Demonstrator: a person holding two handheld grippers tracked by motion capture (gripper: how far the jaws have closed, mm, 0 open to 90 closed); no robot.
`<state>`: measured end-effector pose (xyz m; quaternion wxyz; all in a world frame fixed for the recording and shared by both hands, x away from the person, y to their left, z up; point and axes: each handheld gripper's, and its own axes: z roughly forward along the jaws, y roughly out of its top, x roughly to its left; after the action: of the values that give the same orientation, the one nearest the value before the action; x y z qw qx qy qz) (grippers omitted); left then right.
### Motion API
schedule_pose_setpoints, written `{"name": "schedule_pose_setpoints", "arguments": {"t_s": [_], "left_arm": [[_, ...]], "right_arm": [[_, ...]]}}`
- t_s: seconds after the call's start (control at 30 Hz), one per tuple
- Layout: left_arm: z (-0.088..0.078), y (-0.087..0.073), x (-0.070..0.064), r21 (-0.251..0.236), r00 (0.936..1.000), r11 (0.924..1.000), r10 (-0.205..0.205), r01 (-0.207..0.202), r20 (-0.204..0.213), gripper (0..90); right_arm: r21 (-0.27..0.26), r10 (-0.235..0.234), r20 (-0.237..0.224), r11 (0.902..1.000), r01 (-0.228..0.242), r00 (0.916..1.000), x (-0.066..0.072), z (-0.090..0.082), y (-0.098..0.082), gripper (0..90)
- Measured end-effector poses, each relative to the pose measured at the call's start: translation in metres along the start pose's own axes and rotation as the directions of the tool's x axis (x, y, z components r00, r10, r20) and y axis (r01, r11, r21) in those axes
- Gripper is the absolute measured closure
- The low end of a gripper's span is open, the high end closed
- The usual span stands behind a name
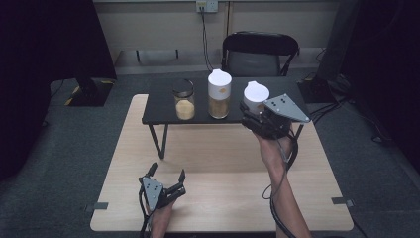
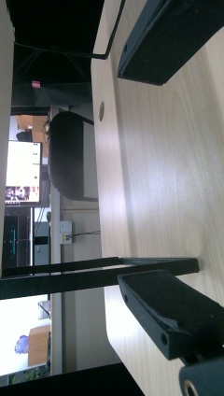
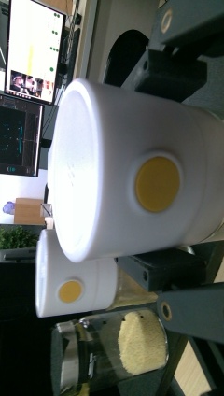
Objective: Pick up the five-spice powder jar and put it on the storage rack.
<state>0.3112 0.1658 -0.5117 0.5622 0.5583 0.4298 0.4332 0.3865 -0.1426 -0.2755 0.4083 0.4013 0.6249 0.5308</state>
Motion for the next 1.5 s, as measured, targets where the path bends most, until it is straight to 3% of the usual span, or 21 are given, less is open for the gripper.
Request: {"name": "schedule_pose_setpoints", "arguments": {"t_s": [0.4, 0.97, 1.5], "left_arm": [[0.000, 0.000, 0.000, 0.000, 1.0000, 1.0000, 0.000, 0.000, 0.000, 2.8], [0.000, 0.000, 0.000, 0.000, 1.0000, 1.0000, -0.001, 0.001, -0.001, 2.8], [0.000, 0.000, 0.000, 0.000, 1.0000, 1.0000, -0.001, 0.001, -0.001, 2.8]], "right_arm": [[0.015, 0.022, -0.009, 0.9996, -0.022, 0.9997, -0.009, 0.017, 0.006, 30.2], [0.017, 0.014, 0.024, 0.9997, -0.014, 0.9996, -0.014, 0.040, 0.005, 30.2], [0.035, 0.063, 0.003, 0.9974, -0.063, 0.9980, -0.020, 0.050, 0.002, 30.1]]}}
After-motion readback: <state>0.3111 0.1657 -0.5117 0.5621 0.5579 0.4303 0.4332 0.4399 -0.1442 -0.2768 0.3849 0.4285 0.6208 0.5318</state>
